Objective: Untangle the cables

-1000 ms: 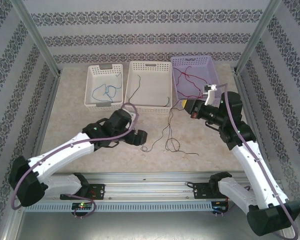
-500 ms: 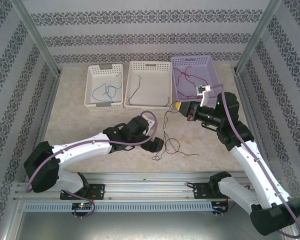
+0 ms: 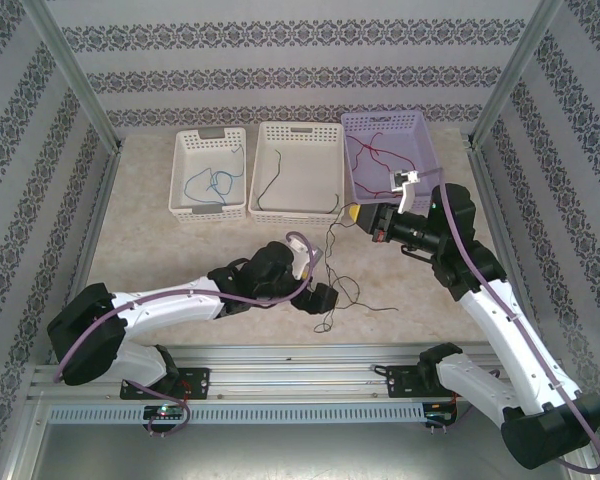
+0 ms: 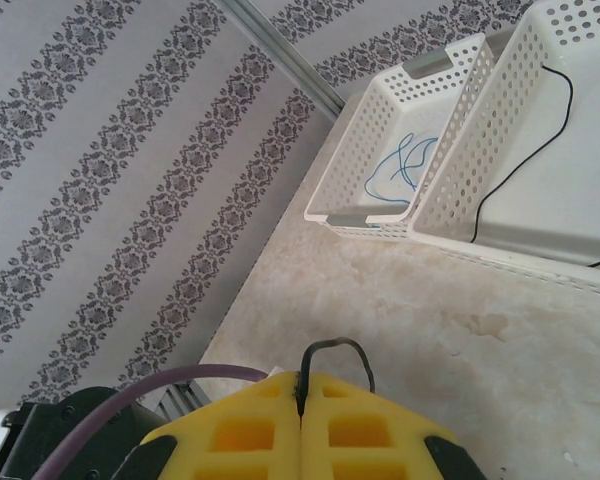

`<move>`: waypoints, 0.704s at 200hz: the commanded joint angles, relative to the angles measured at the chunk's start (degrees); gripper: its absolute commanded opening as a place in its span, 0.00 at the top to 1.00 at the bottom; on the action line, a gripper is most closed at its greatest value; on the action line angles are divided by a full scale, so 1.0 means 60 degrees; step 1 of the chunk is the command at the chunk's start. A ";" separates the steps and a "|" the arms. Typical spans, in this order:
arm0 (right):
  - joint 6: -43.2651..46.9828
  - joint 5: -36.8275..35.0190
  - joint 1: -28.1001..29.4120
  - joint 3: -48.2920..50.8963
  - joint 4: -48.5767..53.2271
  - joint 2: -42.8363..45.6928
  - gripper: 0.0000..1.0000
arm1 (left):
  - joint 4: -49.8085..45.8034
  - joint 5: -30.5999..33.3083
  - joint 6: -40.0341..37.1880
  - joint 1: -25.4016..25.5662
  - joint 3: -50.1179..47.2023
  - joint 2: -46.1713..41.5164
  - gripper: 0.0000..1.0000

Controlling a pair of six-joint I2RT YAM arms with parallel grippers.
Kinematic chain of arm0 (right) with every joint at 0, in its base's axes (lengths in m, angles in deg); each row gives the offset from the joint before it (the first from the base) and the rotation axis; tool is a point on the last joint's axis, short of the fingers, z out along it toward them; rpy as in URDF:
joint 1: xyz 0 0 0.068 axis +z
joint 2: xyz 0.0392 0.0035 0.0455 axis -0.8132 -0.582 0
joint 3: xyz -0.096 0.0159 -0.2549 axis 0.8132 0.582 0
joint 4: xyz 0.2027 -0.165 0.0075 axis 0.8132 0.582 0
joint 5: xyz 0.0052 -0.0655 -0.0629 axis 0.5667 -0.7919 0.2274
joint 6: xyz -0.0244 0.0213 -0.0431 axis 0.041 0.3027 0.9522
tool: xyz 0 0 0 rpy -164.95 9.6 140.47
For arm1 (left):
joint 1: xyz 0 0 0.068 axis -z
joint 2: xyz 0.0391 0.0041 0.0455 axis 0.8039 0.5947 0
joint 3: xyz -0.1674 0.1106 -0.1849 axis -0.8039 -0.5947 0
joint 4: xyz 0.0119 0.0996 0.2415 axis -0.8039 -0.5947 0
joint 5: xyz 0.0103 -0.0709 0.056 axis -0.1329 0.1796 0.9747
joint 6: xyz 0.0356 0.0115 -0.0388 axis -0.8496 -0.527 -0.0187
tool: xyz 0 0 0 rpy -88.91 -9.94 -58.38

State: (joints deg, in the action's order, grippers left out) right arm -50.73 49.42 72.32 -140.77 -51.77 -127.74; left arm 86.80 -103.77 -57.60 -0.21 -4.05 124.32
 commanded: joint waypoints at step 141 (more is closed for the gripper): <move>0.0153 -0.0411 0.0424 -0.0111 0.0122 0.0124 1.00 | 0.1659 -0.0278 0.1086 0.0112 0.0525 0.1381 0.50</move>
State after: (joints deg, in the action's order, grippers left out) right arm -50.69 48.15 74.18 -140.77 -51.31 -127.67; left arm 93.11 -105.34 -51.87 -0.21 -2.61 132.12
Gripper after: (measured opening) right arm 0.045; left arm 0.578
